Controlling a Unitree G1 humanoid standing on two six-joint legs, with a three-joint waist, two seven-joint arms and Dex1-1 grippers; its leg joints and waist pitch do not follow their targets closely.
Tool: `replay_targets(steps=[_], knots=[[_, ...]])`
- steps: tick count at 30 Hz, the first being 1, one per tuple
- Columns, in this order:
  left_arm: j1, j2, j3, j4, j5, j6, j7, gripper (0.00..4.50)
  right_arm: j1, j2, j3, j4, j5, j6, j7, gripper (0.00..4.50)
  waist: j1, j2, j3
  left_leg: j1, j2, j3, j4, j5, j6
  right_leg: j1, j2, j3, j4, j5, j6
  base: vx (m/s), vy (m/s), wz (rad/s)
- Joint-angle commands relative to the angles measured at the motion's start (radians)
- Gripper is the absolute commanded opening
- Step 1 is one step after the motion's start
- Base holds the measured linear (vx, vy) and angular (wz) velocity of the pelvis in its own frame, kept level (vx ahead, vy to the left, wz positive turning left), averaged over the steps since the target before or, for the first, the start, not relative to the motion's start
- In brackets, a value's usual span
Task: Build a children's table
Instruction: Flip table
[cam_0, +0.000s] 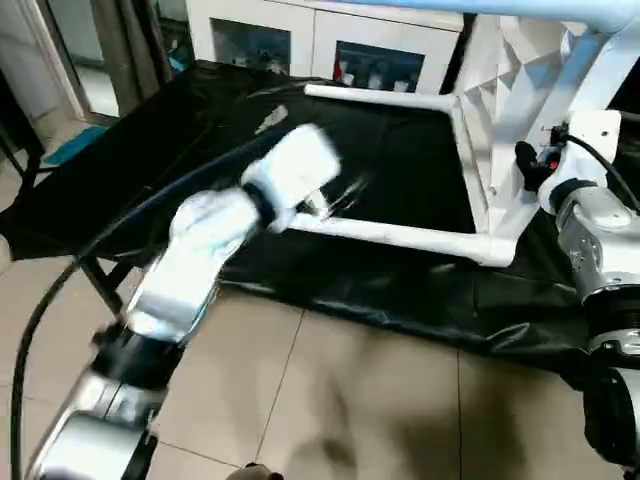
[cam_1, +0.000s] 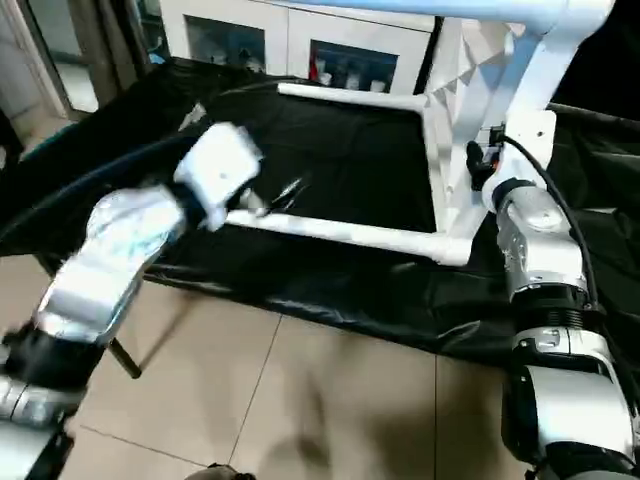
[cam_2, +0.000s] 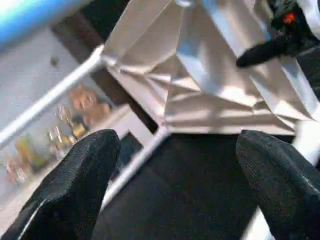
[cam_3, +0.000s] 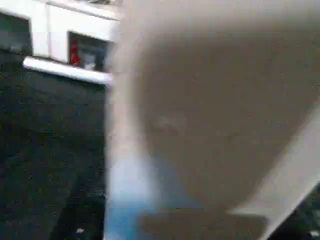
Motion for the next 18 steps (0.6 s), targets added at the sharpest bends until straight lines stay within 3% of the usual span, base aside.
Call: replay_targets(steps=[1, 6, 8, 12, 17, 18], knots=[[-0.031, 0.001, -0.029, 0.017, 0.044, -0.041, 0.016, 4.28, 0.004, 0.002, 0.021, -0.055, -0.02, -0.039, 0.017, 2.85, -0.002, -0.013, -0.084, 0.044, 0.152, -0.077, -0.074, -0.019, -0.001, 0.037, -0.104, 0.058, -0.034, 0.104, -0.292, 0.0, 0.0, 0.0], [-0.085, -0.026, -0.024, 0.098, 0.113, -0.143, 0.118, 4.28, 0.049, 0.024, 0.015, -0.065, -0.037, -0.088, -0.031, 3.31, -0.011, -0.013, -0.085, 0.043, 0.154, -0.078, -0.074, -0.045, 0.001, 0.04, -0.107, 0.059, -0.037, 0.101, -0.303, 0.0, 0.0, 0.0], [-0.119, -0.033, -0.021, 0.136, 0.145, -0.196, 0.158, 4.28, 0.07, 0.037, 0.016, -0.072, -0.049, -0.112, -0.059, 3.51, -0.013, -0.012, -0.083, 0.043, 0.153, -0.078, -0.075, -0.042, 0.0, 0.035, -0.101, 0.058, -0.039, 0.102, -0.298, 0.0, 0.0, 0.0], [-0.182, -0.014, -0.034, 0.182, 0.189, -0.269, 0.175, 4.28, 0.097, 0.051, 0.021, -0.082, -0.078, -0.175, -0.101, 3.8, -0.014, -0.011, -0.084, 0.047, 0.154, -0.078, -0.077, -0.074, -0.019, 0.034, -0.103, 0.057, -0.038, 0.082, -0.297, 0.0, 0.0, 0.0], [-0.229, 0.009, -0.057, 0.23, 0.251, -0.348, 0.207, 4.28, 0.153, 0.073, 0.023, -0.124, -0.088, -0.251, -0.114, 3.8, -0.013, -0.012, -0.084, 0.046, 0.156, -0.08, -0.079, -0.081, -0.023, 0.035, -0.107, 0.059, -0.036, 0.093, -0.28, 0.0, 0.0, 0.0], [-0.25, 0.011, -0.064, 0.278, 0.281, -0.384, 0.227, 4.28, 0.188, 0.079, 0.036, -0.146, -0.113, -0.321, -0.121, 3.8, -0.012, -0.011, -0.084, 0.046, 0.154, -0.08, -0.079, -0.081, -0.022, 0.033, -0.106, 0.058, -0.037, 0.092, -0.283, 0.0, 0.0, 0.0]])
